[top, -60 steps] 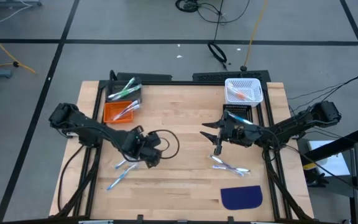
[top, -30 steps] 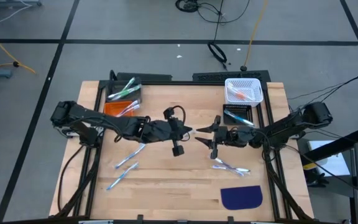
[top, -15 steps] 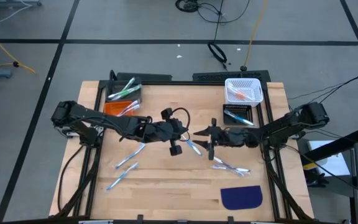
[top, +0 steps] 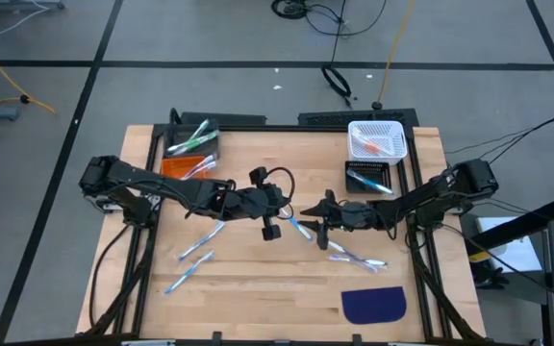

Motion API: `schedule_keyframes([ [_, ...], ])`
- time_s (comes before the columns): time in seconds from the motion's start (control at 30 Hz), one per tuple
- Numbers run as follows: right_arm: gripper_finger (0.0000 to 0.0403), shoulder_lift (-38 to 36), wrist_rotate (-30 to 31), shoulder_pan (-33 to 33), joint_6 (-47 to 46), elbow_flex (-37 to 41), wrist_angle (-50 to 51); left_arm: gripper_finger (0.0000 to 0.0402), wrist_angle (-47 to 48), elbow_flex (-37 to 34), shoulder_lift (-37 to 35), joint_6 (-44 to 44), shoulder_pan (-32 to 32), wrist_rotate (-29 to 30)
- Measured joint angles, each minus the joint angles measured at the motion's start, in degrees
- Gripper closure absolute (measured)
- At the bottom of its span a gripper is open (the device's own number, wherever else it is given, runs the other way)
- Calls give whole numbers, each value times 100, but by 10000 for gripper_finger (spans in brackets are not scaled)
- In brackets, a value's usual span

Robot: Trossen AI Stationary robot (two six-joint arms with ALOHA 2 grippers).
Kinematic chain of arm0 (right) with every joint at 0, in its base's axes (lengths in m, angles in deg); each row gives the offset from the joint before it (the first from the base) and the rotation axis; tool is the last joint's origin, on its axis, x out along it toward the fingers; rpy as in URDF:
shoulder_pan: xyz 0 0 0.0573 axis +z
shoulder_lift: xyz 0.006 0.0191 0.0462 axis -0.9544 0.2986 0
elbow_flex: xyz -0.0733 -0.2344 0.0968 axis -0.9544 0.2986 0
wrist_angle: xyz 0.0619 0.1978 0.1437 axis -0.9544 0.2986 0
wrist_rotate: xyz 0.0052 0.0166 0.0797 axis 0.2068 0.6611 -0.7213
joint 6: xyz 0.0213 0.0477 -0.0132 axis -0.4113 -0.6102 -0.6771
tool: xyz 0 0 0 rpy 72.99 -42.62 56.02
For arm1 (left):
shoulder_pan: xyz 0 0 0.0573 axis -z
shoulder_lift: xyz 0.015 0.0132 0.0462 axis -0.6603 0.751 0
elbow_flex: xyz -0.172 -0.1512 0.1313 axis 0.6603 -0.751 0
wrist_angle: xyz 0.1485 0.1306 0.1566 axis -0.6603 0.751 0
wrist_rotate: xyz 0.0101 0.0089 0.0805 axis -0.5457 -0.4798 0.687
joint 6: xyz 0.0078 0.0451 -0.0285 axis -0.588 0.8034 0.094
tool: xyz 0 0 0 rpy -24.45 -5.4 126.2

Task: Pick & Place Toothbrushes
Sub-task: Put the blue toothbrush into the black bin

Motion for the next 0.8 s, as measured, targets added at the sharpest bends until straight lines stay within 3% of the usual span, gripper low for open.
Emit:
schedule_keyframes([
  [0.37,266,665,-17,176,-514,-162,193,386,104,0,0,7,-15,-2],
  [0.6,266,257,-26,161,-186,-157,544,380,1233,-8,125,-327,-48,-16],
  [0.8,268,-6,2,160,-68,-155,820,380,1191,-109,773,240,-79,-323],
])
